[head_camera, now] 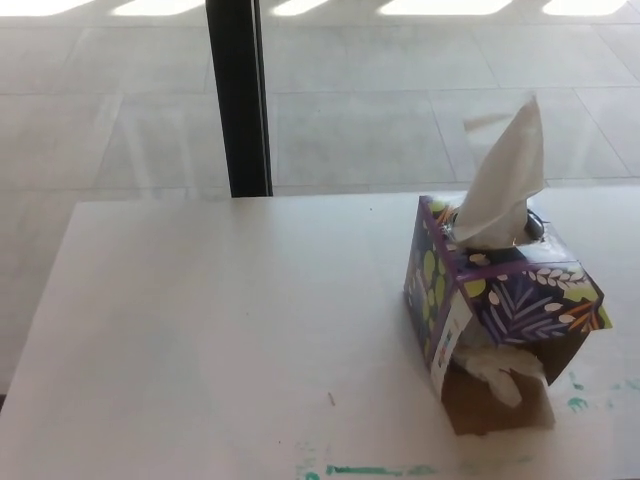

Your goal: The robot uses its right hand to pull out a tissue from the tissue box kept in the middle of the desk and put it on the right side

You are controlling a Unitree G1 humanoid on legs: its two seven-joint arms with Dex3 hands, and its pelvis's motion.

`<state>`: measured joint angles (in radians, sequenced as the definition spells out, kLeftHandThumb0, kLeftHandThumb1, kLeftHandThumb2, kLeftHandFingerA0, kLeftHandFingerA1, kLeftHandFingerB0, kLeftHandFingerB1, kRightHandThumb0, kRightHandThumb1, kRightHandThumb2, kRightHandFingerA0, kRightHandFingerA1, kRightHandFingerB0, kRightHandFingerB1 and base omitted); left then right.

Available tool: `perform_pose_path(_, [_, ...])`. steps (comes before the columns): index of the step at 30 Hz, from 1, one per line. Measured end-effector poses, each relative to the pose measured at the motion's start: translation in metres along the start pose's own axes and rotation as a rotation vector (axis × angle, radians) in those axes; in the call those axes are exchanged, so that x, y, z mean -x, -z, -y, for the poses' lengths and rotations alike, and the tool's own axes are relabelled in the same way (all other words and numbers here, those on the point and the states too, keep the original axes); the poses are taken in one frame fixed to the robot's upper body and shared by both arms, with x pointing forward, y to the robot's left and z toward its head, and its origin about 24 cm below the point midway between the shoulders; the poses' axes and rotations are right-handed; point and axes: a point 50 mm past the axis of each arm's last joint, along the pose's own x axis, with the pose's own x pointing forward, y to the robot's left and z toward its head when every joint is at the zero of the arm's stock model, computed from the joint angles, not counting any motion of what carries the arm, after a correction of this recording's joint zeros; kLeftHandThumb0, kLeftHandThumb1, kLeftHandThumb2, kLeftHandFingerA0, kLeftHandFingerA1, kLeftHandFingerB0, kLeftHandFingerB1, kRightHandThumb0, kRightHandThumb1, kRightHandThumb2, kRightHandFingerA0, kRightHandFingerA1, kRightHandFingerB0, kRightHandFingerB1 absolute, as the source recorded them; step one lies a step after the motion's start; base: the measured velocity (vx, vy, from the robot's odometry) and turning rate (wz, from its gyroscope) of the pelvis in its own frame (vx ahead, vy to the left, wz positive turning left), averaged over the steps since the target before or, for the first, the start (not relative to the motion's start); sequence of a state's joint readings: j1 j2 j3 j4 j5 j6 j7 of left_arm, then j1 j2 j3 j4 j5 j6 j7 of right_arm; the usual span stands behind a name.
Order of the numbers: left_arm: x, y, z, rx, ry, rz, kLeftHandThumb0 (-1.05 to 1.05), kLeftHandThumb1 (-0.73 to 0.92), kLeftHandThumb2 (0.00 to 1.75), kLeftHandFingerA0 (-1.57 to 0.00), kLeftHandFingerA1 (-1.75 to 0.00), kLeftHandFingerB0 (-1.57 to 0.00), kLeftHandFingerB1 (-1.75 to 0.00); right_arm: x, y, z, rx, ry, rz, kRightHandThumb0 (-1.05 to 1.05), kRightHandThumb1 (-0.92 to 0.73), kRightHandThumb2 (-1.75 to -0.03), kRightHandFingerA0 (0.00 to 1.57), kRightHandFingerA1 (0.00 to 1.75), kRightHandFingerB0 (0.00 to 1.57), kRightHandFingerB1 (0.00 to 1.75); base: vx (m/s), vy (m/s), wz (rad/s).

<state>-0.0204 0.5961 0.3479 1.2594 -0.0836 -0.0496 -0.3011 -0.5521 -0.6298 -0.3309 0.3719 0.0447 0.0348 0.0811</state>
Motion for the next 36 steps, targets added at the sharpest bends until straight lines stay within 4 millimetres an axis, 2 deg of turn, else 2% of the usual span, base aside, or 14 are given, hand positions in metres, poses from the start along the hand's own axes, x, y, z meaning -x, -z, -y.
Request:
perform_pose_path(3, [0.000, 0.001, 0.000, 0.000, 0.000, -0.002, -1.05, 0.92, 0.90, -0.73, -1.22, -0.48, -1.05, -0.016, -0.035, -0.017, 0.063, -0.068, 0.106, -0.55, -0.63, -0.59, 0.28, 0.51, 0.14, 0.29, 0.00, 0.000, 0.00])
perform_pose_path(11, [0.001, 0.003, -0.001, -0.001, -0.001, -0.008, -1.05, 0.92, 0.90, -0.75, -1.20, -0.51, -1.02, -0.027, -0.081, -0.060, 0.268, -0.249, 0.257, -0.65, -0.51, -0.81, 0.39, 0.58, 0.05, 0.38, 0.00, 0.000, 0.00])
perform_pose_path(14, [0.001, 0.004, -0.001, -0.002, -0.002, -0.011, -1.05, 0.92, 0.90, -0.75, -1.20, -0.50, -1.02, -0.026, -0.086, -0.077, 0.356, -0.324, 0.278, -0.62, -0.50, -0.87, 0.35, 0.59, 0.02, 0.28, 0.00, 0.000, 0.00])
perform_pose_path(17, [0.001, 0.005, -0.001, -0.003, -0.002, -0.013, -1.05, 0.92, 0.91, -0.76, -1.20, -0.52, -1.01, -0.025, -0.087, -0.091, 0.442, -0.393, 0.291, -0.60, -0.64, -0.60, 0.37, 0.50, 0.04, 0.24, 0.00, 0.000, 0.00])
perform_pose_path(18, [0.001, 0.006, -0.001, -0.003, -0.002, -0.014, -1.05, 0.92, 0.89, -0.73, -1.19, -0.49, -0.99, -0.024, -0.087, -0.095, 0.467, -0.410, 0.294, -0.67, -0.50, -0.85, 0.26, 0.60, 0.00, 0.25, 0.00, 0.000, 0.00])
perform_pose_path(19, [0.001, 0.006, -0.001, -0.003, -0.002, -0.014, -1.05, 0.92, 0.90, -0.72, -1.20, -0.48, -1.01, -0.023, -0.087, -0.098, 0.490, -0.425, 0.297, -0.59, -0.62, -0.58, 0.26, 0.56, 0.00, 0.28, 0.00, 0.000, 0.00])
perform_pose_path(22, [0.002, 0.006, -0.001, -0.003, -0.003, -0.015, -1.05, 0.90, 0.93, -0.73, -1.19, -0.51, -1.01, -0.023, -0.090, -0.107, 0.567, -0.463, 0.312, -0.57, -0.57, -0.59, 0.26, 0.56, 0.02, 0.25, 0.00, 0.000, 0.00])
perform_pose_path(23, [0.002, 0.006, -0.001, -0.003, -0.003, -0.015, -1.05, 0.89, 0.96, -0.74, -1.21, -0.50, -1.02, -0.023, -0.091, -0.110, 0.598, -0.473, 0.318, -0.62, -0.46, -0.81, 0.27, 0.63, 0.00, 0.26, 0.00, 0.000, 0.00])
perform_pose_path(25, [0.002, 0.006, -0.001, -0.002, -0.003, -0.015, -1.05, 0.91, 0.91, -0.76, -1.22, -0.52, -1.03, -0.023, -0.093, -0.113, 0.647, -0.487, 0.325, -0.56, -0.57, -0.59, 0.29, 0.57, 0.04, 0.24, 0.00, 0.000, 0.00])
perform_pose_path(27, [0.002, 0.006, -0.002, -0.001, -0.004, -0.015, -1.05, 0.90, 0.92, -0.74, -1.23, -0.50, -1.02, -0.023, -0.094, -0.116, 0.701, -0.501, 0.333, -0.63, -0.46, -0.82, 0.27, 0.59, 0.02, 0.28, 0.00, 0.000, 0.00])
perform_pose_path(28, [0.002, 0.007, -0.002, -0.001, -0.004, -0.015, -1.05, 0.92, 0.91, -0.70, -1.20, -0.47, -0.99, -0.023, -0.093, -0.117, 0.725, -0.507, 0.336, -0.56, -0.58, -0.59, 0.30, 0.55, 0.04, 0.25, 0.00, 0.000, 0.00])
perform_pose_path(29, [0.002, 0.007, -0.002, -0.001, -0.004, -0.015, -1.05, 0.92, 0.91, -0.71, -1.19, -0.48, -0.99, -0.023, -0.092, -0.119, 0.748, -0.515, 0.336, -0.59, -0.45, -0.82, 0.30, 0.62, 0.01, 0.31, 0.00, 0.000, 0.00])
perform_pose_path(31, [0.002, 0.007, -0.002, -0.001, -0.004, -0.016, -1.05, 0.91, 0.91, -0.73, -1.19, -0.50, -0.99, -0.023, -0.091, -0.121, 0.795, -0.528, 0.338, -0.56, -0.56, -0.58, 0.40, 0.60, 0.08, 0.28, 0.00, 0.000, 0.00])
perform_pose_path(36, [0.002, 0.007, -0.002, -0.001, -0.004, -0.016, -1.05, 0.92, 0.91, -0.70, -1.20, -0.49, -1.02, -0.023, -0.086, -0.125, 0.904, -0.554, 0.349, -0.59, -0.46, -0.79, 0.46, 0.77, 0.04, 0.40, 0.00, 0.000, 0.00])
